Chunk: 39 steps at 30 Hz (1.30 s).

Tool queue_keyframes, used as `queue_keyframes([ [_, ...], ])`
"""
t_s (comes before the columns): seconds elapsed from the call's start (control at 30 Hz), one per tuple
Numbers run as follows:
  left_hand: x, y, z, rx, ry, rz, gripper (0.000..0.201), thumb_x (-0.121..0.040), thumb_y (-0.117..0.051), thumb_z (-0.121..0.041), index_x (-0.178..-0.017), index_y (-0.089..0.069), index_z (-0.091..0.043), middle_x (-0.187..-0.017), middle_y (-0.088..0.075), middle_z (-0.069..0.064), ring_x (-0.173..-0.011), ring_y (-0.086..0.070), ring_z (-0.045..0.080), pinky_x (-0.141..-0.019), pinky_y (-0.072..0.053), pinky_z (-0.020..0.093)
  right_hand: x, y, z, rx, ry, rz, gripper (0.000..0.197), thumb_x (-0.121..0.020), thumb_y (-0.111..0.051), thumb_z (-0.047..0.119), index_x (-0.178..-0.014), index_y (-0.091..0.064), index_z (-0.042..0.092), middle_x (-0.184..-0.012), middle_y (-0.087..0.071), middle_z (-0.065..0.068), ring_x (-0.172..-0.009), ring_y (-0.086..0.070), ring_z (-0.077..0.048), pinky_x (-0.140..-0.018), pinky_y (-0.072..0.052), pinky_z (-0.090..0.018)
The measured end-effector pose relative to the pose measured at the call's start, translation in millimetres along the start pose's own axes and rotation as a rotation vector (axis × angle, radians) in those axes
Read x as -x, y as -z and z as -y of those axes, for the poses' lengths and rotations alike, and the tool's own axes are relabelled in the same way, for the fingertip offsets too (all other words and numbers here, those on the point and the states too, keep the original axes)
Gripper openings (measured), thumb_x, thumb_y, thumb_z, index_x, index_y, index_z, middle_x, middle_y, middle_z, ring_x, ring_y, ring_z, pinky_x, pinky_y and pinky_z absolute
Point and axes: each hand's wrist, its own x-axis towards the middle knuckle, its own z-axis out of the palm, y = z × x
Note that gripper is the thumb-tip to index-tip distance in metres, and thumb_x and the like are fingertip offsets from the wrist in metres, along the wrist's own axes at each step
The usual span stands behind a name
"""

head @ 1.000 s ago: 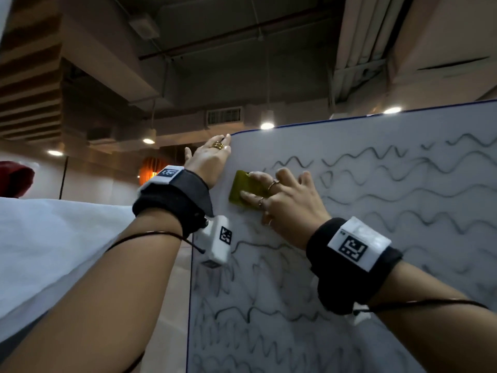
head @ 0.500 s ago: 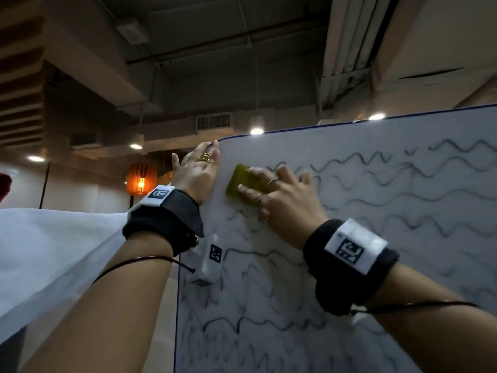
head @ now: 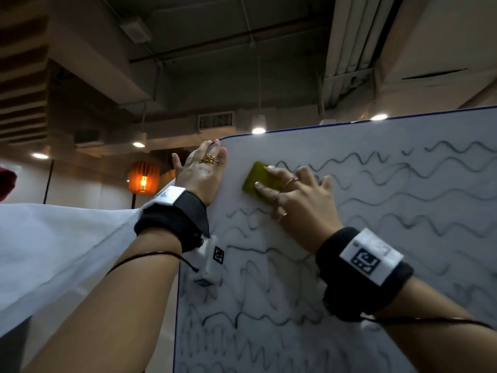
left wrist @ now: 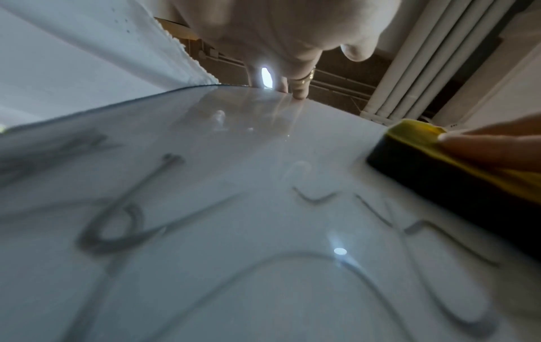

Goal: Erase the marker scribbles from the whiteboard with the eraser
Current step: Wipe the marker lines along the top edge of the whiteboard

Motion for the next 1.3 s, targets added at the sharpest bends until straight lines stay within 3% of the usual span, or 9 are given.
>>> queue_keyframes([
  [0.13,0,7,-12,0.006,0.069,0.03,0.075,-0.084,0.004,-0.065,-0.149,-0.013,-0.032,-0.157,-0.006,-0.015,-0.144,-0.003,0.008,-0.106,0.02,0.059,-11,1,-12,-0.025,-0.074,-0.08,0.044,-0.065,-0.077,0.027,-0.108,-0.07,0.033,-0.128,-0.059,-0.005,-0.096,-0.049,-0.035,-0.075,-0.037,-0.052],
  [0.3,0,12,-28,-0.04,0.031,-0.001,0.061,-0.098,-0.003,-0.048,-0.146,-0.03,-0.023,-0.158,-0.005,-0.012,-0.144,-0.001,0.005,-0.106,0.021,0.06,4,-12,4,-0.047,0.017,-0.106,0.045,-0.056,-0.08,0.03,-0.1,-0.072,0.037,-0.121,-0.064,-0.003,-0.092,-0.035,-0.026,-0.069,-0.042,-0.05],
  [0.43,-6,10,-46,-0.021,0.002,-0.006,0.054,-0.101,-0.009,-0.042,-0.15,-0.018,-0.02,-0.158,0.0,-0.011,-0.144,0.002,0.003,-0.106,0.021,0.059,11,5,-38,-0.059,0.007,-0.154,0.041,-0.06,-0.061,0.03,-0.099,-0.072,0.038,-0.123,-0.063,0.0,-0.09,-0.035,-0.025,-0.069,-0.038,-0.046],
  [0.6,-13,1,-71,-0.065,-0.152,0.054,0.049,-0.102,-0.005,-0.034,-0.15,-0.009,-0.029,-0.157,-0.001,-0.015,-0.144,0.001,0.005,-0.104,0.02,0.06,-2,4,-47,-0.055,-0.037,-0.205,0.043,-0.059,-0.077,0.026,-0.102,-0.072,0.033,-0.124,-0.061,-0.007,-0.092,-0.034,-0.026,-0.072,-0.037,-0.049],
  [0.7,-16,-2,-73,-0.032,-0.144,0.044,0.048,-0.102,-0.005,-0.03,-0.15,-0.01,-0.031,-0.157,-0.007,-0.014,-0.144,0.0,0.006,-0.105,0.018,0.061,5,-7,-25,-0.056,0.02,-0.21,0.04,-0.058,-0.073,0.026,-0.096,-0.073,0.037,-0.121,-0.063,-0.004,-0.09,-0.034,-0.024,-0.067,-0.04,-0.046],
  [0.8,-13,-6,-73,-0.017,-0.143,0.009,0.054,-0.097,-0.001,-0.035,-0.149,-0.012,-0.031,-0.157,-0.009,-0.012,-0.144,-0.001,0.007,-0.106,0.016,0.061,18,-2,-35,-0.052,0.076,-0.158,0.038,-0.06,-0.061,0.032,-0.094,-0.072,0.042,-0.122,-0.063,0.003,-0.091,-0.036,-0.023,-0.069,-0.034,-0.043],
  [0.97,-17,-8,-76,-0.002,-0.093,0.008,0.048,-0.101,-0.012,-0.036,-0.149,-0.013,-0.033,-0.157,-0.008,-0.013,-0.144,0.0,0.005,-0.107,0.017,0.06,20,17,-69,-0.03,0.022,-0.167,0.042,-0.059,-0.062,0.031,-0.099,-0.072,0.04,-0.125,-0.062,0.003,-0.091,-0.054,-0.033,-0.07,-0.03,-0.041],
  [1.13,-17,-14,-76,-0.053,-0.1,-0.019,0.049,-0.1,-0.015,-0.042,-0.149,-0.014,-0.035,-0.157,-0.008,-0.015,-0.144,0.0,0.005,-0.105,0.018,0.063,10,-1,-36,-0.091,-0.053,-0.17,0.04,-0.059,-0.064,0.033,-0.098,-0.073,0.036,-0.124,-0.062,-0.003,-0.092,-0.035,-0.025,-0.068,-0.033,-0.044],
  [1.3,-17,-12,-74,-0.076,-0.104,-0.01,0.053,-0.097,-0.012,-0.052,-0.148,-0.013,-0.036,-0.157,-0.007,-0.015,-0.144,0.001,0.005,-0.104,0.018,0.065,21,7,-46,-0.076,0.11,-0.09,0.043,-0.056,-0.061,0.029,-0.096,-0.073,0.038,-0.122,-0.063,-0.001,-0.09,-0.044,-0.027,-0.064,-0.04,-0.045],
])
